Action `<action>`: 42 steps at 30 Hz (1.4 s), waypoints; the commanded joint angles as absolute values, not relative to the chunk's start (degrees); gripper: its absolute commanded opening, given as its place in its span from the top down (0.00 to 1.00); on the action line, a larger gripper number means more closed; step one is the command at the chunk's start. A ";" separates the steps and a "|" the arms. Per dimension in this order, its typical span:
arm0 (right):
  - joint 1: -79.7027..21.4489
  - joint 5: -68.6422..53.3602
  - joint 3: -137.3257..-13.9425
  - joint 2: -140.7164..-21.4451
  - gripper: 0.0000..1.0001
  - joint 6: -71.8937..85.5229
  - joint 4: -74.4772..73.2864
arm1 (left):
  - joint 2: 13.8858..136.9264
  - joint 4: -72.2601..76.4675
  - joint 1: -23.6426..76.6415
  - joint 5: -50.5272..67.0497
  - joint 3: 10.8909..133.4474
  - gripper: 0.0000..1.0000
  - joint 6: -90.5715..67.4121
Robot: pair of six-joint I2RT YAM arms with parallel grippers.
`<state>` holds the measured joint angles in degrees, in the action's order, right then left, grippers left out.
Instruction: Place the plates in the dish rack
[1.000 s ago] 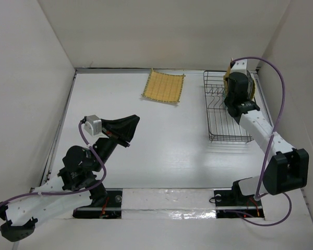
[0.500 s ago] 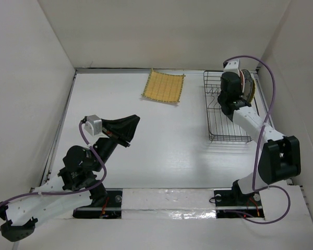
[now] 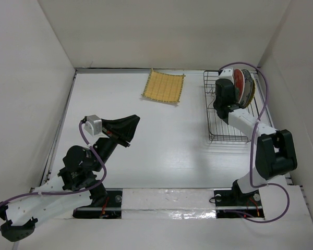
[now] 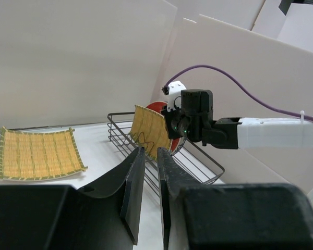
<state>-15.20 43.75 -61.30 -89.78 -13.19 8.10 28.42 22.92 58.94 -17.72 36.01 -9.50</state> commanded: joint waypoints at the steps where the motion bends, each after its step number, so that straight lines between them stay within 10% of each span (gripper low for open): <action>1: -15.91 43.86 -61.26 -89.47 1.00 -9.15 14.24 | 28.39 25.49 59.24 -17.75 35.60 0.86 -9.40; 10: -15.91 43.42 -60.73 -91.41 0.97 -1.06 11.43 | 28.30 25.40 59.24 -17.75 35.60 0.86 -9.40; 18: -15.38 41.05 -60.03 -87.90 0.44 5.62 8.44 | 28.48 25.40 59.24 -17.75 35.60 0.86 -9.41; 34: -22.93 23.48 -51.86 -66.20 0.26 15.90 8.34 | 43.32 21.27 59.24 -26.37 38.93 0.94 -14.24; 37: -27.49 20.48 -48.09 -62.77 0.46 18.98 11.51 | 48.59 18.99 55.92 -26.11 41.30 0.99 -16.68; 39: -29.52 20.13 -46.06 -61.00 0.94 20.91 13.18 | 51.93 17.75 50.55 -21.90 42.36 1.00 -20.91; 42: -32.34 16.28 -42.20 -57.05 1.00 22.32 15.64 | 56.05 16.96 45.55 -18.81 43.15 1.00 -23.73</action>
<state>-30.79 20.93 -44.18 -60.05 19.29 10.50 54.19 16.99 49.25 -21.74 39.70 -18.72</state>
